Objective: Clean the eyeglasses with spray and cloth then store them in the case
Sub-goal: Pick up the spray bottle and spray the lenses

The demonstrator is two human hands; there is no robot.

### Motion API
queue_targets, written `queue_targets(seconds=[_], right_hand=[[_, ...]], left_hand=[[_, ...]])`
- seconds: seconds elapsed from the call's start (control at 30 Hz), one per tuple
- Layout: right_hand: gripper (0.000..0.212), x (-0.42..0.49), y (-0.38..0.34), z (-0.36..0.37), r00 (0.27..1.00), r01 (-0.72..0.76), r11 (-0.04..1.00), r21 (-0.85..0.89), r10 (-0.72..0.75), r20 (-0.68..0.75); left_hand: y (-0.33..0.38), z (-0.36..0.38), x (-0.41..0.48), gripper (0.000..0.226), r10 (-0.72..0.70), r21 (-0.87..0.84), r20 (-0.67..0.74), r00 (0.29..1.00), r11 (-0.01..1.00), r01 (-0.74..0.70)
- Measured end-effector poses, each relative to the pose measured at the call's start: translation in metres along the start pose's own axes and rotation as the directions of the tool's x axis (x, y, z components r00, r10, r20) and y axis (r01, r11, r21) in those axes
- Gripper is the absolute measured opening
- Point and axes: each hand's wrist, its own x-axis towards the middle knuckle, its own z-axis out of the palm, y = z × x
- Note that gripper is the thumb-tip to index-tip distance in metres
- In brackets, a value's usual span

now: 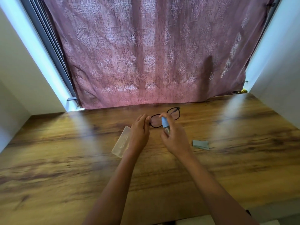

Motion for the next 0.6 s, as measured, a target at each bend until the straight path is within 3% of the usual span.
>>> queue_targets(seconds=[0.6], right_hand=[[0.049, 0.000, -0.005, 0.012, 0.999, 0.029, 0.999, -0.018, -0.029, -0.023]], left_hand=[[-0.005, -0.011, 0.000, 0.044, 0.026, -0.027, 0.010, 1.000, 0.999, -0.026]])
